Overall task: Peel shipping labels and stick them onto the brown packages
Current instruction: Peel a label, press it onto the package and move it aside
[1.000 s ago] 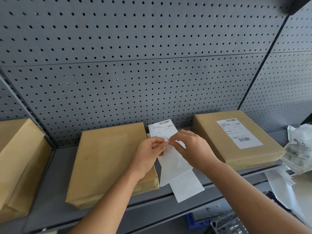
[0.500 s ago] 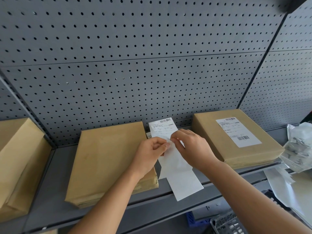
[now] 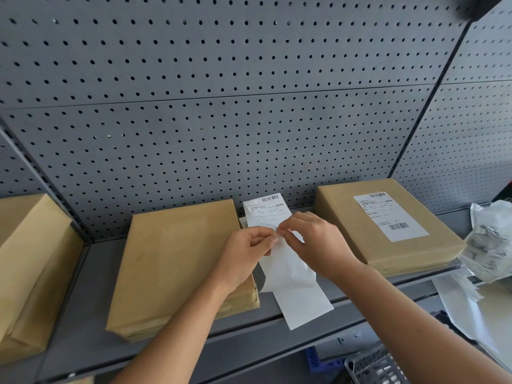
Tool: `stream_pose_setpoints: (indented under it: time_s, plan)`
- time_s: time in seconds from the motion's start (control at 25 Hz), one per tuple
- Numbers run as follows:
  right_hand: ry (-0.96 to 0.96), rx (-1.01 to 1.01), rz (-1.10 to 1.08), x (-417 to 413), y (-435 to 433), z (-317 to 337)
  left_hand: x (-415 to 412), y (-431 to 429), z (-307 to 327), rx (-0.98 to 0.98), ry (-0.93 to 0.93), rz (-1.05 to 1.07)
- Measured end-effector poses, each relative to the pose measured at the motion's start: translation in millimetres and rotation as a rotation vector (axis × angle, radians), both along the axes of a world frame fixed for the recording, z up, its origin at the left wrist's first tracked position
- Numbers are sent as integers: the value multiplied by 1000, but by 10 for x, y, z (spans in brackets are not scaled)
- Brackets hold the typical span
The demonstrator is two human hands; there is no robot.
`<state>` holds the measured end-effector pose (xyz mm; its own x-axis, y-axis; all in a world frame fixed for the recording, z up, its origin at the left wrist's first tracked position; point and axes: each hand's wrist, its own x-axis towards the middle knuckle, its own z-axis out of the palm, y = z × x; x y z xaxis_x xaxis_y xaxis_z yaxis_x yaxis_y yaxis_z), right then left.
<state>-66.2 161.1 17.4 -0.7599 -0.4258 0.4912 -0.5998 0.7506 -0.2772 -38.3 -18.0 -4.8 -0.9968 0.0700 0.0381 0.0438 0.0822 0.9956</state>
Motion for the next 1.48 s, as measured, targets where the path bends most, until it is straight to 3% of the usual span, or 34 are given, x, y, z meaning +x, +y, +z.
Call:
stream_pose_setpoints:
  time_s: [0.16,0.44,0.68,1.16,1.32,1.48]
  plan:
    - [25,12,-31,8,-33,-3,3,-9,-9,-29,9,19]
    - [-157,-232,-178,-113,45,203,-11,-4,-71,-188,11,-21]
    - [-145,-178,-52,6,43,211,-13,25,67,-2,-42,-69]
    - [-183,-158,93,187,30,100,-20,-3,90,115,-52,64]
    - [-130,-49,20,136,99,6,-26,-19,64,117,-56,67]
    - [-52,-78,-62,107,101,11,-28,-26,19,112,-59,53]
